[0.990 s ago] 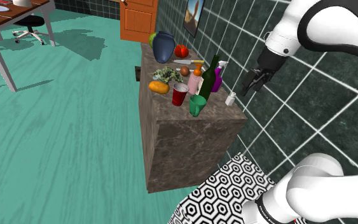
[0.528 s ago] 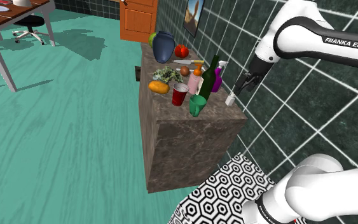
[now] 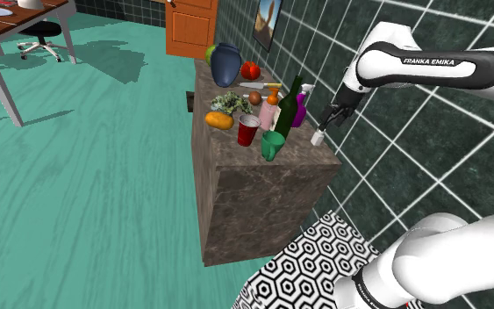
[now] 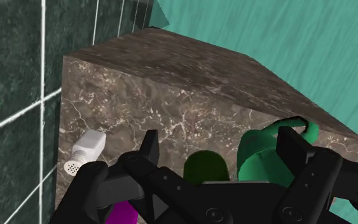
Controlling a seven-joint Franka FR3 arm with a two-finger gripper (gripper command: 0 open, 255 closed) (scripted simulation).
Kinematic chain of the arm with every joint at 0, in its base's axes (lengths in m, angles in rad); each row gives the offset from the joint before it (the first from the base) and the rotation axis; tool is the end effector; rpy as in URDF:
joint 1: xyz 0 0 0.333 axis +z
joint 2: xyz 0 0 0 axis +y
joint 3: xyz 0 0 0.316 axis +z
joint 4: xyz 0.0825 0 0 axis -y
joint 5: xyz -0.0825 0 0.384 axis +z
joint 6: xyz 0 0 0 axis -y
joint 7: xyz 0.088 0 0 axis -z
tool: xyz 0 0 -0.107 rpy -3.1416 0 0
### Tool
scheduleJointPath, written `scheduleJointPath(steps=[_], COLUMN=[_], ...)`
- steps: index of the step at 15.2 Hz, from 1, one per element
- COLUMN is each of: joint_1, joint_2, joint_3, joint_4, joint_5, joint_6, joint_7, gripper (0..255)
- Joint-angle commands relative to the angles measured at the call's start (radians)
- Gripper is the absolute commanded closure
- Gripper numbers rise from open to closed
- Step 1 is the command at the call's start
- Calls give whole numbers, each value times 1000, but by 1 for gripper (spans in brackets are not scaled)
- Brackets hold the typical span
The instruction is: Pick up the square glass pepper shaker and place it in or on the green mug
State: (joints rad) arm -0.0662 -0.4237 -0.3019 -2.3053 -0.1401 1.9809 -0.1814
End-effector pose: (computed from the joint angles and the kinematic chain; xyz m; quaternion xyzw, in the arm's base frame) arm 0.4019 -0.1759 0.5091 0.9974 -0.0579 0.0399 0.0150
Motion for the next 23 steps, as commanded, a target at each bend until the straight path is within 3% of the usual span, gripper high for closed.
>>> scheduleJointPath(steps=[1, 6, 12, 21, 23], joint_1=[-6, -13, -42, -173, -177], joint_2=[71, 245, 476, 828, 842], joint_3=[-40, -116, -180, -177, -172], joint_4=[36, 126, 275, 581, 574], joint_5=[7, 59, 179, 378, 386], joint_6=[38, 123, 187, 188, 208], joint_7=[-45, -143, -283, -455, -460], gripper=[0, 0, 0, 0, 0])
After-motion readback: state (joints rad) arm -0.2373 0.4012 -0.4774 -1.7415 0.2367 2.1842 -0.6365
